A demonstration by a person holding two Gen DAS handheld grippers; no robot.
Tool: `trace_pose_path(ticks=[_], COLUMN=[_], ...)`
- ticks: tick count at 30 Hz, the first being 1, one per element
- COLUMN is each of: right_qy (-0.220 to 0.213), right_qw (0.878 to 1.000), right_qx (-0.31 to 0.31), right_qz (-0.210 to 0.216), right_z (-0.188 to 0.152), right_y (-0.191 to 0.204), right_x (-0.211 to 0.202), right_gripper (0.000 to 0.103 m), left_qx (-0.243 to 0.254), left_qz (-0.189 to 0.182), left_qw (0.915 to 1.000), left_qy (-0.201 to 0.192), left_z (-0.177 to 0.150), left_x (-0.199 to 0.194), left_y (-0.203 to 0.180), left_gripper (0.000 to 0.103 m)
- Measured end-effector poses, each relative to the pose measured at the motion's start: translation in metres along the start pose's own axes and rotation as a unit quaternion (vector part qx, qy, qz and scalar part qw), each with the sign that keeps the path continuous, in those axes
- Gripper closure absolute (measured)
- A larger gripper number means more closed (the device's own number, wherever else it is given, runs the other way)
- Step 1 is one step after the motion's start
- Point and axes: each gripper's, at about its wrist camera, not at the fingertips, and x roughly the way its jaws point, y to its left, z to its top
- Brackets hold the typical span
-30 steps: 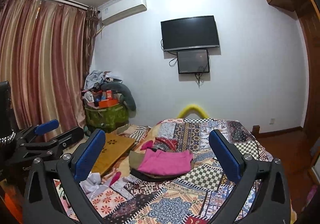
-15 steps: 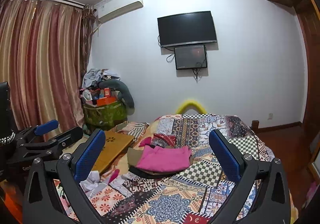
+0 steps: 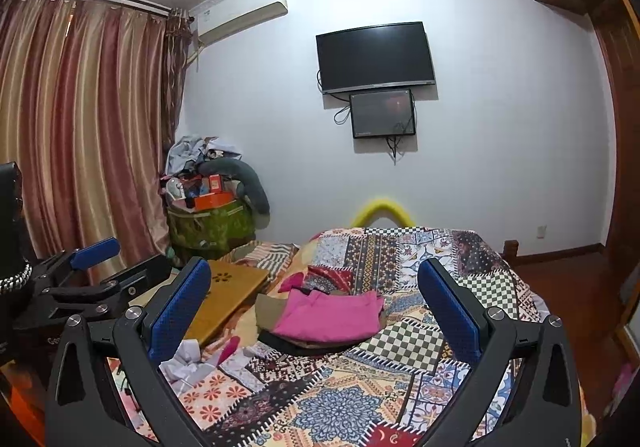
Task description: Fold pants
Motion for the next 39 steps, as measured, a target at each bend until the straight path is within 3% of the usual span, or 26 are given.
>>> trace_pose_path(ticks=[39], right_qy=[0.001], right_qw=[1.000], right_qx=[0.018], right_qz=[-0.006], right_z=[-0.0020], right_y=[-0.0093], right_x=[-0.0064], right_gripper=[0.000], left_qx=[0.014], left_qz=[-0.032], left_qw=[0.9993], left_qy=[0.012], left_z=[0.0015], left_x=[0.0027], left_y=[-0.0089], left_gripper=[0.000])
